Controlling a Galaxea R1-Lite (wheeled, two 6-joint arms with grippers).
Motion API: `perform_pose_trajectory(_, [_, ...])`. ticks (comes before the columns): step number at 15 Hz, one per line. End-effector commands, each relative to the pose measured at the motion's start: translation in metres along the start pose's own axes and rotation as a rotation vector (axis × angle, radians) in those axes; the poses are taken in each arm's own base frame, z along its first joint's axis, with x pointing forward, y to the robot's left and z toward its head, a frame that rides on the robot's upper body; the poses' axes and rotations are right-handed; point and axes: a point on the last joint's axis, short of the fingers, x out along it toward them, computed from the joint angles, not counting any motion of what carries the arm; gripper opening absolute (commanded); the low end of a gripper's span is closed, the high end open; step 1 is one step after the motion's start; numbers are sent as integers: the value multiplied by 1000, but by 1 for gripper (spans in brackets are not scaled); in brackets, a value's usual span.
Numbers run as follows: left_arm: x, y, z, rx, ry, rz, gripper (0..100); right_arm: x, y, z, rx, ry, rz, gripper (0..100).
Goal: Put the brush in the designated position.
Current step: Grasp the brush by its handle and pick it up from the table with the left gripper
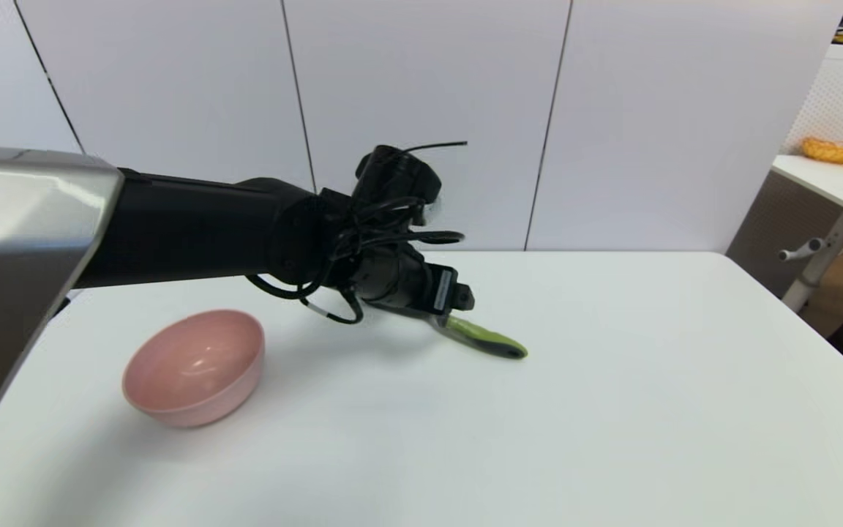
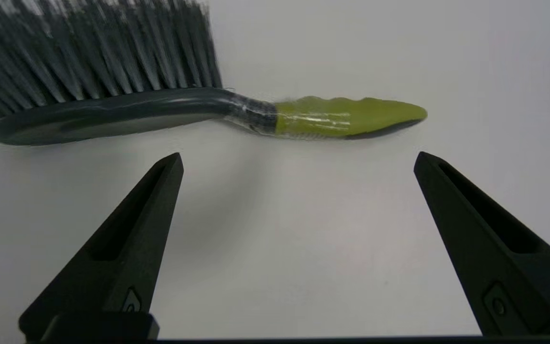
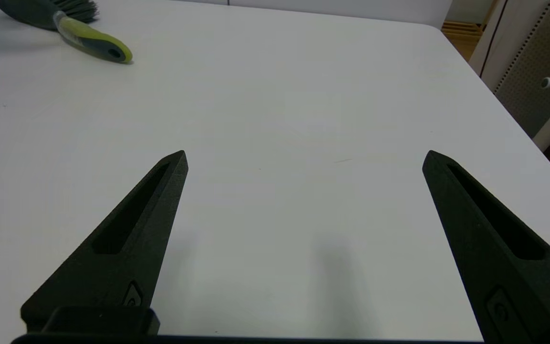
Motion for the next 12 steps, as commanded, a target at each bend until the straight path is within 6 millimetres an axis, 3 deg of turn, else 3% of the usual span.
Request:
perform_pose_trajectory(1, [25,-1,0,-32,-19,174,100,0,0,0,-1,2,0,100])
perform_pose_trajectory(6, [43,-8,-7,-15,-3,233,100,0,0,0,-1,4,0,100])
perform_pose_trajectory(12, [39,-8,-6,-3,7,323,100,0,0,0,-1,2,0,100])
